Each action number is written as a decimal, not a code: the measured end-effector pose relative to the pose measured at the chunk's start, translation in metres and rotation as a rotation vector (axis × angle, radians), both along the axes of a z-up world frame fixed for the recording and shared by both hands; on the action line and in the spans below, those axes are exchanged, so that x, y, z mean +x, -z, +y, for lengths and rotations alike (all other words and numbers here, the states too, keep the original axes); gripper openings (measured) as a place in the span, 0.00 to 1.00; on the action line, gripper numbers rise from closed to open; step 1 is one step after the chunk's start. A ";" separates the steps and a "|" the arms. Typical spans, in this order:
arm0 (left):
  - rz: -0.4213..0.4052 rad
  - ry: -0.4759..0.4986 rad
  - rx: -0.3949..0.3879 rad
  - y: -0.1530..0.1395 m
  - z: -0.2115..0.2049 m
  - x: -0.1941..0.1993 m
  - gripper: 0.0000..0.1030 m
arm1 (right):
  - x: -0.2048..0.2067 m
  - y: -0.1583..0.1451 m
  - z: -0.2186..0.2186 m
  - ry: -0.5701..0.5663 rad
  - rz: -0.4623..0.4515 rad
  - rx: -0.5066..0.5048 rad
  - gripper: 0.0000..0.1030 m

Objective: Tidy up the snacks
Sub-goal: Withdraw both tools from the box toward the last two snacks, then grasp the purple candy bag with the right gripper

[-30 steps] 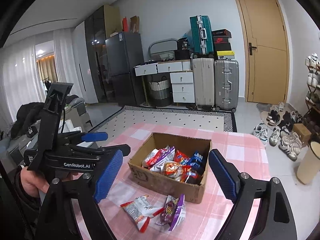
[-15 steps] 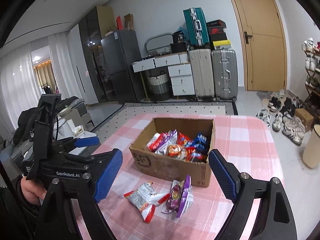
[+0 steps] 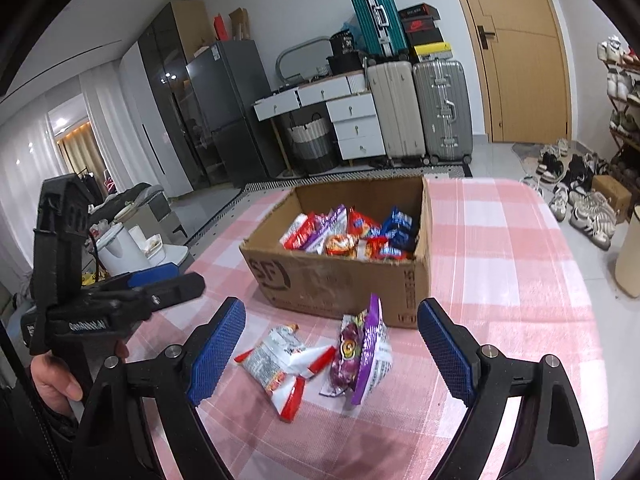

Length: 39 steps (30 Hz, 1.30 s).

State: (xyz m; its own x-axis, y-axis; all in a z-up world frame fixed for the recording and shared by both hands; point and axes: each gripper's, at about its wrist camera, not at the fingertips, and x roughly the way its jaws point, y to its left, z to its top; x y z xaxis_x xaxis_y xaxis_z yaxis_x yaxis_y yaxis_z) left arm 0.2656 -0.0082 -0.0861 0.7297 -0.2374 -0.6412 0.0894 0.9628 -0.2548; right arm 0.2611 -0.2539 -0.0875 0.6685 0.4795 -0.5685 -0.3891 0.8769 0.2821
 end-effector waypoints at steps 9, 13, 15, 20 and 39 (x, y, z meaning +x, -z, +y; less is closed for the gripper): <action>0.048 0.000 -0.027 0.030 0.003 -0.004 0.99 | 0.013 0.043 -0.001 0.008 0.110 0.032 0.87; 0.073 -0.005 -0.042 0.044 0.005 -0.001 0.99 | 0.023 0.057 -0.005 0.028 0.153 0.045 0.87; 0.084 -0.006 -0.041 0.049 0.006 0.000 0.99 | 0.031 0.066 -0.007 0.036 0.179 0.055 0.87; 0.113 -0.001 -0.050 0.063 0.007 0.004 0.99 | 0.049 0.087 -0.006 0.038 0.244 0.072 0.87; 0.154 -0.003 -0.056 0.084 0.012 0.009 0.99 | 0.072 0.120 0.000 0.043 0.342 0.158 0.50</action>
State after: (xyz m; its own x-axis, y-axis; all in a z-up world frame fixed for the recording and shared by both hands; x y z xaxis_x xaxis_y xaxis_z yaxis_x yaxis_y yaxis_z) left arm 0.2751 0.0035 -0.1697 0.6246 -0.2742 -0.7312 0.0426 0.9469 -0.3186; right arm 0.3330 -0.2543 -0.2073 0.4740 0.5549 -0.6837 -0.2128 0.8256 0.5226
